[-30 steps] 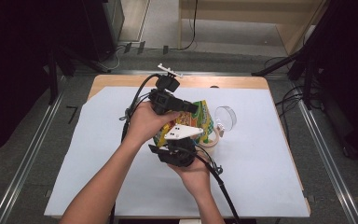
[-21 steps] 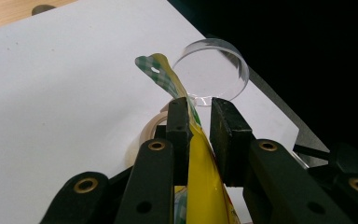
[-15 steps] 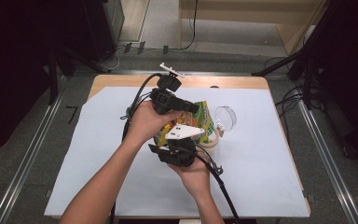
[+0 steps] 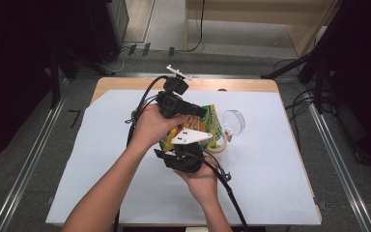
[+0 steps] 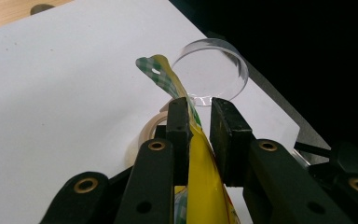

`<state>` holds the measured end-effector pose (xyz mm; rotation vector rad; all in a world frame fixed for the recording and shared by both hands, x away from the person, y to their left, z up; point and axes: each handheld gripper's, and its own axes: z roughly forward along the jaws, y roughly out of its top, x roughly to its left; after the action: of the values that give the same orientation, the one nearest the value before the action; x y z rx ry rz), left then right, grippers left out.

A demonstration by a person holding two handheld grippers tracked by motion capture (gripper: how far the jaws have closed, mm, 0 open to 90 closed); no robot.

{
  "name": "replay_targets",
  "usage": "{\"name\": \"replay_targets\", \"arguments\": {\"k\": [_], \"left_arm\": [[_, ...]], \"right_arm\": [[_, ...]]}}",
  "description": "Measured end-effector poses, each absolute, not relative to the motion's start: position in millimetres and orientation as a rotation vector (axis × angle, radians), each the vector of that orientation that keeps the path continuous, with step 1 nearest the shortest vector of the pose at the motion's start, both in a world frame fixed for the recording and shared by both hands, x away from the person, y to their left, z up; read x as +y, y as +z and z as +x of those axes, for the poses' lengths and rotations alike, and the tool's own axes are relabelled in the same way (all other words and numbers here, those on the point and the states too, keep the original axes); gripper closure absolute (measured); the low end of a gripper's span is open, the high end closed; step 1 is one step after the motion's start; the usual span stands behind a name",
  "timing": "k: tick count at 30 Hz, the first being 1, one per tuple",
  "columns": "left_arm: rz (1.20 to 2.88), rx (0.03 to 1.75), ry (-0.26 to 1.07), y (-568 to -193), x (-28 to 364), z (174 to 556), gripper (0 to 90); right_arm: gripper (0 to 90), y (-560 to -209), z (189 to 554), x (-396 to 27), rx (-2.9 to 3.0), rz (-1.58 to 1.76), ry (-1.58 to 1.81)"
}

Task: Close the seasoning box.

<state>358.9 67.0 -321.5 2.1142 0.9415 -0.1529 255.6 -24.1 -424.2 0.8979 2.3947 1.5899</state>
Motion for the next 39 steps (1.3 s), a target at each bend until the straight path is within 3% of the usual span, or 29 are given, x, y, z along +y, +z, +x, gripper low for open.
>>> {"name": "replay_targets", "arguments": {"k": [39], "left_arm": [[2.131, 0.934, -0.150, -319.0, 63.2, 359.9, 77.6]], "right_arm": [[69.7, -422.8, 255.8, -25.6, 2.378, 0.909, 1.607]]}}
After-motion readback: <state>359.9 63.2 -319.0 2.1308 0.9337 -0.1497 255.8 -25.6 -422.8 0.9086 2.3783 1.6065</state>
